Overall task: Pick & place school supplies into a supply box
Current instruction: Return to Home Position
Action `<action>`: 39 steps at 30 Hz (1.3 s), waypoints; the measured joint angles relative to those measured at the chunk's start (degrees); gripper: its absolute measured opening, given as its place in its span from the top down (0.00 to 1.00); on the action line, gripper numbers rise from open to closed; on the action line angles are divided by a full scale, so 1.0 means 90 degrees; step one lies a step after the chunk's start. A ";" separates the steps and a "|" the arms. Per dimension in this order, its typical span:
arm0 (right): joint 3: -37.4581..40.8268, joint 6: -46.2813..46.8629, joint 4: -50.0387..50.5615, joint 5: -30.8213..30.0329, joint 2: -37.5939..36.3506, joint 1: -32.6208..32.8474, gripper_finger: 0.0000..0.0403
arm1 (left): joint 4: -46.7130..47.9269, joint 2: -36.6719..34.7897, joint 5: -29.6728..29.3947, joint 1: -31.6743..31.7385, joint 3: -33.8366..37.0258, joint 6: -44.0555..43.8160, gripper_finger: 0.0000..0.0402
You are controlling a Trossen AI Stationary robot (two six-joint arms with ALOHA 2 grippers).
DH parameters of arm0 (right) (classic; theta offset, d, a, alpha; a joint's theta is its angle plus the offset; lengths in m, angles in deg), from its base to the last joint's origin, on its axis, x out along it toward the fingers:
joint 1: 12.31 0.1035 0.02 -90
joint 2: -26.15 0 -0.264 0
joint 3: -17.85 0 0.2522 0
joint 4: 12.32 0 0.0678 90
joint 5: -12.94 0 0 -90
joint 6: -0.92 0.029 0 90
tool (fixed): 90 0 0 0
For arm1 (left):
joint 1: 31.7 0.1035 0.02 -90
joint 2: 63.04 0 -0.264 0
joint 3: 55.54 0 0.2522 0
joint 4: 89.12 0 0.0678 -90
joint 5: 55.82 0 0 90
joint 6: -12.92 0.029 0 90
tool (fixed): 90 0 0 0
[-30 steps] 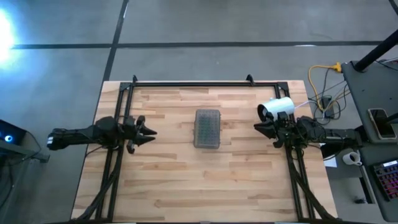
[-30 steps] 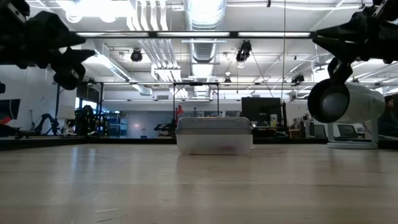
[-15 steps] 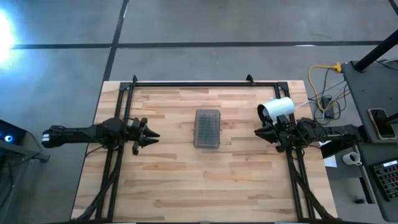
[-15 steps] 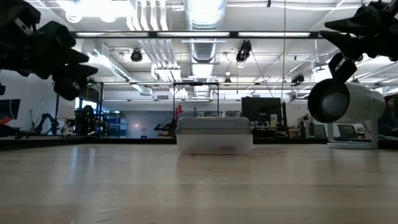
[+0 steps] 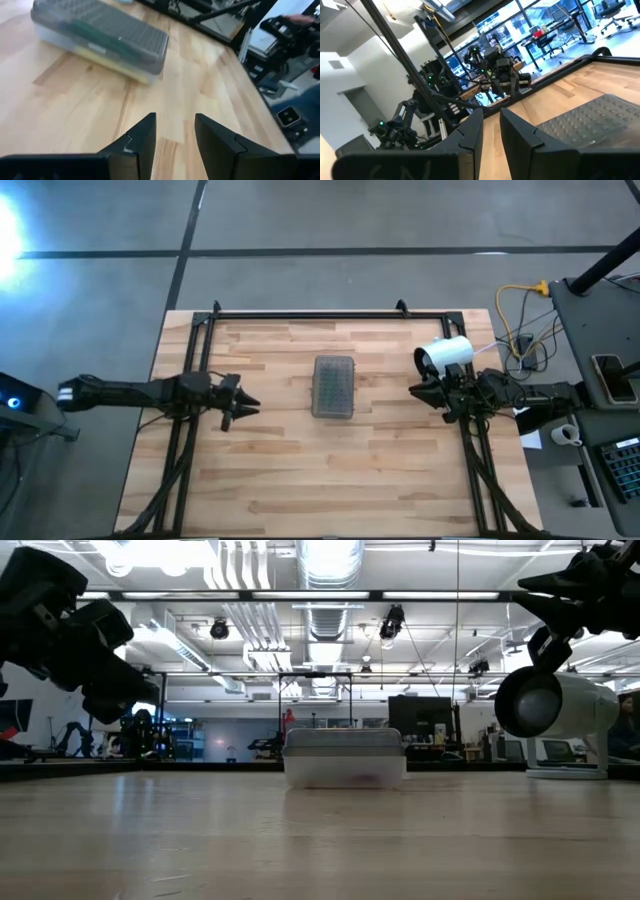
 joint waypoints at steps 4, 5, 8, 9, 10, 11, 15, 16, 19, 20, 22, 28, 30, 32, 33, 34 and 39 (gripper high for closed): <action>0.0000 0.0000 0.0000 0.0000 0.0000 0.0000 0.85 | 0.0000 0.0287 0.0000 0.0000 0.0000 0.0001 0.70; 0.0000 0.0000 0.0000 0.0000 0.0000 0.0000 0.85 | 0.0000 0.0349 0.0000 0.0000 0.0000 0.0000 0.70; 0.0000 0.0000 -0.0003 0.0000 0.0016 0.0000 0.85 | 0.0000 0.0533 0.0000 0.0000 0.0002 0.0000 0.70; 0.0000 0.0000 -0.0007 0.0000 0.0030 0.0000 0.85 | 0.0000 0.0587 0.0000 0.0000 0.0002 0.0000 0.70; 0.0000 0.0000 -0.0002 0.0000 0.0050 0.0000 0.85 | 0.0000 0.0639 0.0000 0.0000 0.0002 0.0001 0.70; 0.0000 0.0000 -0.0001 0.0000 0.0066 0.0000 0.85 | 0.0000 0.0689 0.0000 0.0000 0.0002 0.0000 0.70; 0.0000 0.0000 0.0000 0.0000 0.0109 0.0000 0.85 | 0.0000 0.0855 0.0000 0.0000 0.0002 0.0000 0.70; 0.0000 0.0000 0.0000 0.0000 0.0109 0.0000 0.85 | 0.0000 0.0891 0.0000 0.0000 0.0002 0.0001 0.70; 0.0000 0.0000 -0.0005 0.0000 0.0097 0.0000 0.85 | -0.0001 0.0974 0.0000 0.0000 0.0002 0.0001 0.70; 0.0000 0.0000 -0.0001 0.0000 0.0100 0.0000 0.85 | -0.0002 0.1000 0.0000 0.0000 0.0002 0.0001 0.70; 0.0000 0.0000 -0.0002 0.0000 0.0100 0.0000 0.85 | -0.0002 0.1037 0.0000 0.0000 0.0002 0.0001 0.70; 0.0000 0.0000 -0.0002 0.0000 0.0100 0.0000 0.85 | -0.0004 0.1048 0.0000 0.0000 0.0005 0.0001 0.70; 0.0000 0.0000 -0.0002 0.0000 0.0100 0.0000 0.85 | -0.0005 0.1046 0.0001 0.0000 0.0005 0.0001 0.70; 0.0000 0.0000 -0.0002 0.0000 0.0100 0.0000 0.85 | -0.0005 0.1046 0.0000 0.0000 0.0005 0.0000 0.70; 0.0000 0.0000 -0.0002 0.0000 0.0100 0.0000 0.85 | -0.0005 0.1046 0.0000 0.0000 0.0005 0.0000 0.70; 0.0000 0.0000 -0.0002 0.0000 0.0100 0.0000 0.85 | -0.0005 0.1046 0.0000 0.0000 0.0005 0.0002 0.70; 0.0000 0.0000 -0.0002 0.0000 0.0100 0.0000 0.85 | -0.0005 0.1046 0.0000 0.0000 0.0007 0.0001 0.70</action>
